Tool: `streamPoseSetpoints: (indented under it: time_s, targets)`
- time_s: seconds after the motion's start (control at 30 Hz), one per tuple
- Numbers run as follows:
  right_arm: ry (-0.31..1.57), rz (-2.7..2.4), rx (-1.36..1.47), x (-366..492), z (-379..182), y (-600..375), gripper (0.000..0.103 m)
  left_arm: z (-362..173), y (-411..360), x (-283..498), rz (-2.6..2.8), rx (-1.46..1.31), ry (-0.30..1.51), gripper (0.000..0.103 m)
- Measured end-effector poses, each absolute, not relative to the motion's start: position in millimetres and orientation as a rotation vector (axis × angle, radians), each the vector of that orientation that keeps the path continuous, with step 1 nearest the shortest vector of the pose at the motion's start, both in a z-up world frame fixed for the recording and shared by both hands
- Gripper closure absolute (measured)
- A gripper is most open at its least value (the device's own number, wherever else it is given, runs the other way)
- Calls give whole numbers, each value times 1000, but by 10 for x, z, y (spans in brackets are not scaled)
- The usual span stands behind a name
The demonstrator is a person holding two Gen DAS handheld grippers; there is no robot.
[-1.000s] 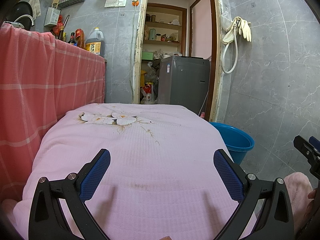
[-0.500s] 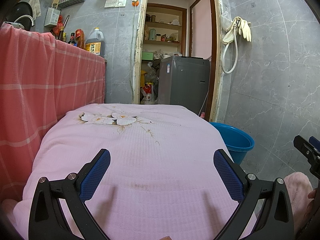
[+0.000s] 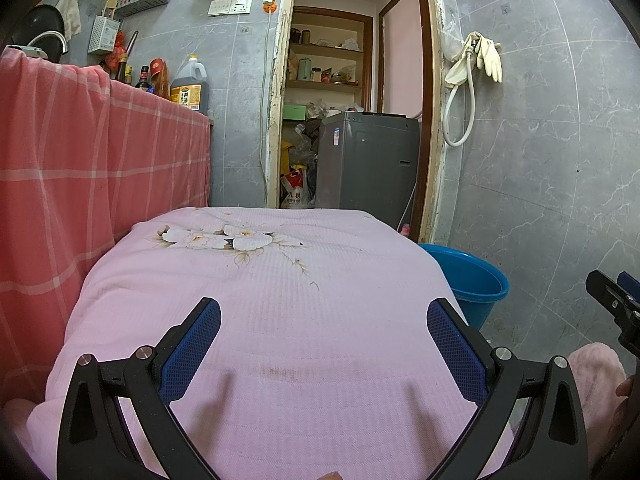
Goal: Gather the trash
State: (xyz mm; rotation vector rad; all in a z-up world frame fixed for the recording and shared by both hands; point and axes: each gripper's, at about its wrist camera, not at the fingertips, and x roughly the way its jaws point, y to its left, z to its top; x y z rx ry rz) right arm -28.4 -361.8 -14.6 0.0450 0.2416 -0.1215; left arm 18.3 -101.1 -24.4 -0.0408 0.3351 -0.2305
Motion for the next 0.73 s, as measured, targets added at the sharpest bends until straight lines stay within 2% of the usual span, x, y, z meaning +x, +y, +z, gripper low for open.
streamPoseSetpoints:
  time_s: [0.73]
  targets:
    - [241,-121,47,-281,-142,-3613,0,-260,-953,173,-219,-19,317,2]
